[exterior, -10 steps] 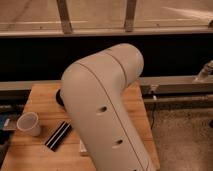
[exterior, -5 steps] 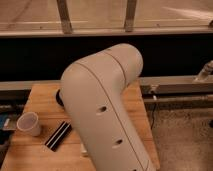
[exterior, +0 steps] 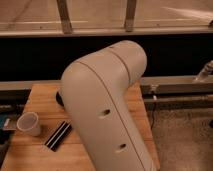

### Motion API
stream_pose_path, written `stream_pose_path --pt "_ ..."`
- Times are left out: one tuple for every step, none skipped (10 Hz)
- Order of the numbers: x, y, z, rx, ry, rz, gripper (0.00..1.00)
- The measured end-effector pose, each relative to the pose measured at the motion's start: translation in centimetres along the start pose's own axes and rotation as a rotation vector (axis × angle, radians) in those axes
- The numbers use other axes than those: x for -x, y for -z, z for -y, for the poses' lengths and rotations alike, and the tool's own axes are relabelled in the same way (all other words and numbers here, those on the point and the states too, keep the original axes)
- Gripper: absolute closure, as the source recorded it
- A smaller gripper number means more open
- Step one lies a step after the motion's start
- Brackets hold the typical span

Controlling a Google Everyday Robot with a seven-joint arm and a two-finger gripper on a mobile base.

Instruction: Stand the bottle upright

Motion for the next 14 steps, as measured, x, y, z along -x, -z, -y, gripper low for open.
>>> stream_pose_path --pt "0.5 1.3 0.3 -0.005 -0.004 0.021 1.0" --pt "1.2 2.9 0.7 -0.01 -0.009 0.048 1.0" --pt "2.0 4.3 1.1 -0.012 -0.017 0.073 1.0" --pt "2.9 5.8 1.5 -0.014 -0.025 0.099 1.0" --pt "3.8 7.1 1.8 -0.015 -0.029 0.122 1.0" --pt "4.4 7.8 2.0 -0.015 -0.032 0.135 1.0" --pt "5.8 9.7 2.0 -0.013 -0.034 0.175 1.0" --pt "6.1 10.4 1.8 -0.012 -0.036 0.192 1.0" --pt "6.6 11.4 1.3 -0.007 -0.034 0.209 1.0" --pt "7.0 12.3 1.0 -0.003 -0.033 0.224 1.0" --pt "7.4 12.9 0.5 -0.003 -0.027 0.239 1.0" --pt "7.6 13.5 0.1 -0.001 -0.022 0.253 1.0" --pt "7.7 14.0 0.1 -0.001 -0.02 0.265 1.0" --pt "7.8 14.5 0.0 0.007 -0.018 0.287 1.0"
